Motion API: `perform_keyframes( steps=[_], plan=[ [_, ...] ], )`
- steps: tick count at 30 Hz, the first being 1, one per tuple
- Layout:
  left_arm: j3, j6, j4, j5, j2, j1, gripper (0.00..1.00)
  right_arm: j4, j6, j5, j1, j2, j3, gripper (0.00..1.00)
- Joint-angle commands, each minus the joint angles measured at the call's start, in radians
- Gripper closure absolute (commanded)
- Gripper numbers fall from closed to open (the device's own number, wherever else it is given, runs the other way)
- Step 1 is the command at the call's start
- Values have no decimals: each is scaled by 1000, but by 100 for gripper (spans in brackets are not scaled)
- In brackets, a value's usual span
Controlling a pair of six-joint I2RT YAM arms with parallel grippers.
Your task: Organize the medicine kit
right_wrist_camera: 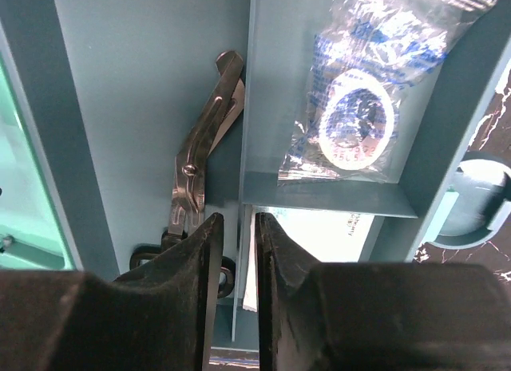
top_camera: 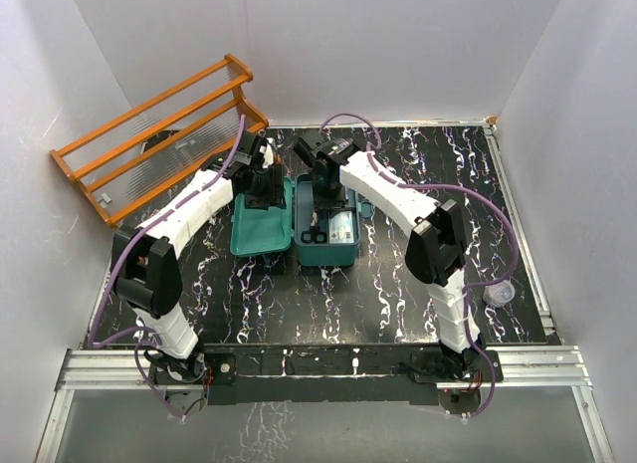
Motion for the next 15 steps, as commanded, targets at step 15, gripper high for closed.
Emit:
perform_keyframes(
  steps=[15],
  plan=[
    [-197, -48, 116, -261, -338, 97, 13, 375, -6, -37, -101, -331, -222, 64]
  ],
)
